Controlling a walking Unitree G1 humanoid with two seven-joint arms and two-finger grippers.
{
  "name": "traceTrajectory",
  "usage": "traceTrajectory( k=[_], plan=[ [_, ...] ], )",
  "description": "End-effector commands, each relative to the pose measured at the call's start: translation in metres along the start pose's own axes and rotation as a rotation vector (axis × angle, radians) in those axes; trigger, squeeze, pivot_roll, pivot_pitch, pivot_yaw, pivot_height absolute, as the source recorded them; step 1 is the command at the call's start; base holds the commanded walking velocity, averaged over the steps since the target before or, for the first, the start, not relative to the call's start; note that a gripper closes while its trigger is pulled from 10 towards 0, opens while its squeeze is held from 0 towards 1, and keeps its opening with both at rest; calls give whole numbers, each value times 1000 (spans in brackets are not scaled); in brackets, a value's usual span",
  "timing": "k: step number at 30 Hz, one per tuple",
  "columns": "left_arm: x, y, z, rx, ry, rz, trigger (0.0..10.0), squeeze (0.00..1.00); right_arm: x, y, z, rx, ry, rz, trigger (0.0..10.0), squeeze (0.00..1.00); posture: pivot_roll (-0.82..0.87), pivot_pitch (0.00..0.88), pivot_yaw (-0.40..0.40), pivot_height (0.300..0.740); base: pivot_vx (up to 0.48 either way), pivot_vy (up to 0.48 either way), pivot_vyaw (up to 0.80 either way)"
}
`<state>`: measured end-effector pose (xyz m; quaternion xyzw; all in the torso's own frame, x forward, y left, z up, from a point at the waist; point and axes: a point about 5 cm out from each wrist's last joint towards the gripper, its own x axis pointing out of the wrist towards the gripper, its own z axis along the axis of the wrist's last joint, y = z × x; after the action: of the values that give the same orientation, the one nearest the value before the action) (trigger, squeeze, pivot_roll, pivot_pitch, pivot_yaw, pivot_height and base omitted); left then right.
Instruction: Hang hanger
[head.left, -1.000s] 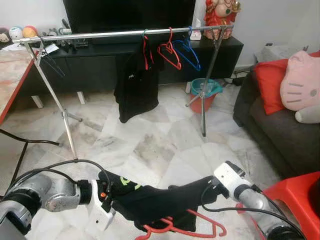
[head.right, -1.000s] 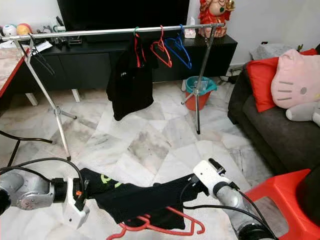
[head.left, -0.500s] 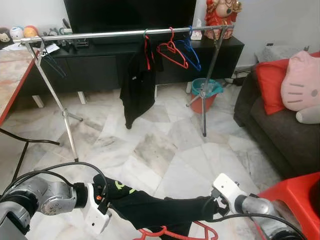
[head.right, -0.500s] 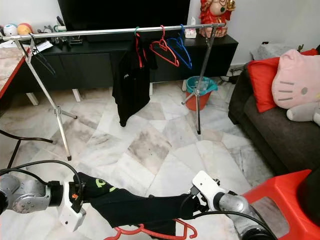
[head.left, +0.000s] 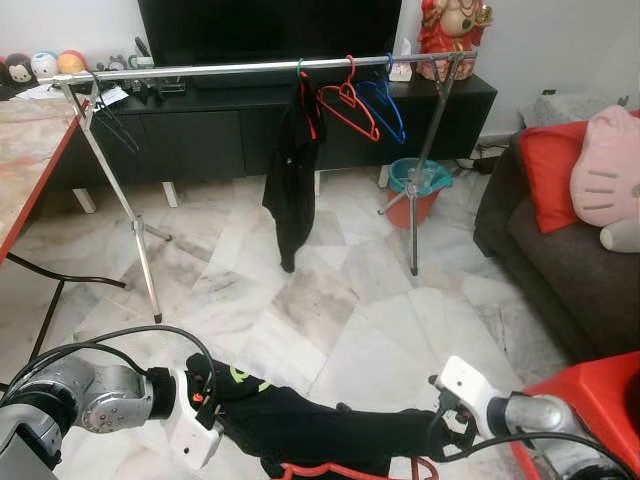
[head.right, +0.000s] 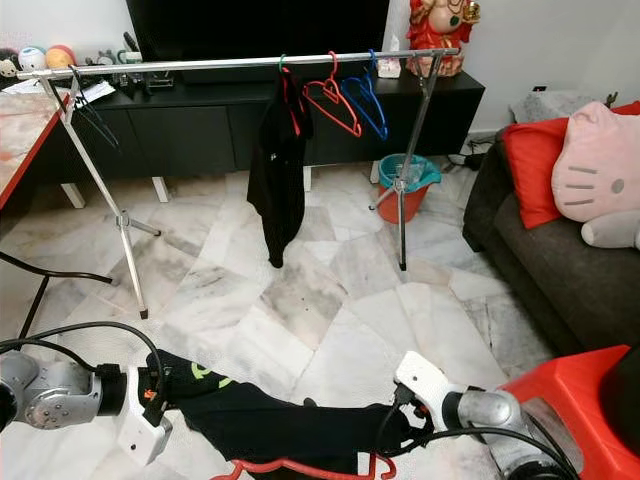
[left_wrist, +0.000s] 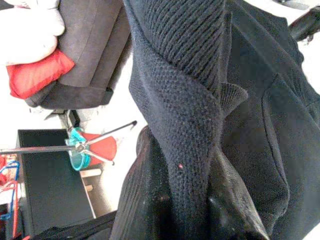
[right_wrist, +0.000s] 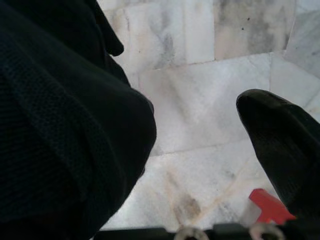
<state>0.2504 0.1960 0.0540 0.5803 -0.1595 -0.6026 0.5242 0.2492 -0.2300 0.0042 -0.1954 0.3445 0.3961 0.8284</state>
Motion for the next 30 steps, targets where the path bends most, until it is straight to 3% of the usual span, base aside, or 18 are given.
traceTrajectory(
  k=[1, 4, 7, 9, 12, 21, 23, 25, 26, 27, 28, 30],
  plan=[
    [-2, 4, -1, -4, 1, 16, 10000, 0, -7, -5, -2, -10, 23, 3, 10000, 1000, 76, 0, -1, 740, 0, 0, 0],
    [-2, 4, -1, -11, -1, 12, 10000, 0, -11, -4, -3, -41, 41, 41, 10000, 1000, 78, 0, 0, 740, 0, 0, 0],
    [-3, 4, -1, -18, 3, 8, 10000, 0, -11, -7, 6, -1, -31, 34, 10000, 1000, 78, 0, 4, 740, 0, 0, 0],
    [-3, 3, -1, -24, 3, 5, 10000, 0, -13, -7, 20, 71, -161, 67, 10000, 1000, 79, 0, 5, 740, 0, 0, 0],
    [-3, 2, -1, -32, -1, 0, 10000, 0, -15, -3, 26, 97, -218, 124, 10000, 1000, 79, 0, 8, 740, 0, 0, 0],
    [-4, 0, 0, -53, 3, -12, 10000, 0, -17, 5, 15, 71, -144, 173, 10000, 1000, 80, 0, 14, 740, 0, 0, 0],
    [-6, -2, -3, -100, 27, -35, 10000, 0, -19, -2, 14, 5, -100, 93, 10000, 1000, 80, 0, 15, 740, 0, 0, 0],
    [-6, -1, -4, -124, 31, -34, 10000, 0, -21, -11, 19, 12, -125, 7, 10000, 1000, 80, 0, 17, 740, 0, 0, 0],
    [-6, 0, -5, -152, 39, -33, 10000, 0, -23, -17, 25, 13, -154, -43, 10000, 0, 77, 0, 20, 740, 0, 0, 0],
    [-6, 0, -8, -222, 63, -30, 10000, 0, -26, -25, 35, 4, -203, -107, 10000, 0, 76, 0, 20, 740, 0, 0, 0],
    [-6, 0, -8, -222, 63, -30, 10000, 0, -26, -25, 35, 4, -203, -107, 10000, 0, 76, 0, 20, 740, 0, 0, 0],
    [-2, -2, -15, -377, 136, -42, 10000, 0, -29, -30, 50, -50, -246, -145, 10000, 0, 76, 0, 21, 740, 0, 0, 0]
  ],
)
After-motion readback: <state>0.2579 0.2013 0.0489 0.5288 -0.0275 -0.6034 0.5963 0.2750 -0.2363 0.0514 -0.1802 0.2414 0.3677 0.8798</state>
